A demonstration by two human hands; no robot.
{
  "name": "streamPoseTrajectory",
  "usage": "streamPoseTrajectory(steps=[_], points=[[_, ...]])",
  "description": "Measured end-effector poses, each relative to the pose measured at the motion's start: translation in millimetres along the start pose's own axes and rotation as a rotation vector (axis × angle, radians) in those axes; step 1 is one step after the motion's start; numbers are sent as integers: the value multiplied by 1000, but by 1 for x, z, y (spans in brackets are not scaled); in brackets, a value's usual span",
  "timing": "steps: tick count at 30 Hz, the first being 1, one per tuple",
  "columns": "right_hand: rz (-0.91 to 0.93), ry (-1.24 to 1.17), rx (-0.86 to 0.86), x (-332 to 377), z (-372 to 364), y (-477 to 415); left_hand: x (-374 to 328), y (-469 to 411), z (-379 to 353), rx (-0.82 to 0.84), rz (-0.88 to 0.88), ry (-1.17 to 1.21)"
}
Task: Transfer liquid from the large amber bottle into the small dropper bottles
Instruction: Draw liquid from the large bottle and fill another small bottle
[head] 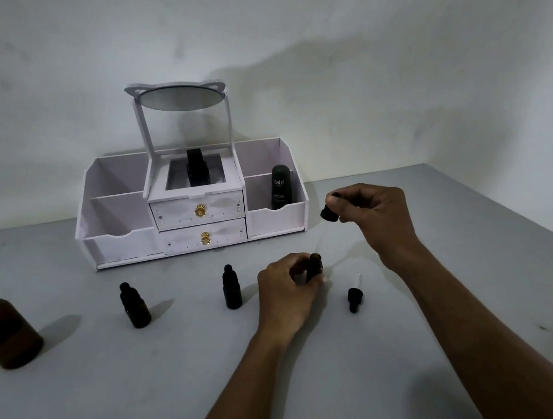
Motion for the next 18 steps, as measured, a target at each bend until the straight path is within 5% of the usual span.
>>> streamPoseTrajectory(steps=[12,18], points=[[191,-84,-59,68,0,8,-7,38,22,109,230,220],[225,-251,133,115,-81,36,18,91,97,-9,316,307]])
Point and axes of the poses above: each hand's wrist, its own y-axis away from the middle knuckle, its own z-axis out of the back of the hand, x = y × z, the point moved 5 cm from there along -y, towards the middle knuckle, and after that the axes turned 3 degrees about -z, right-handed, at the moved point
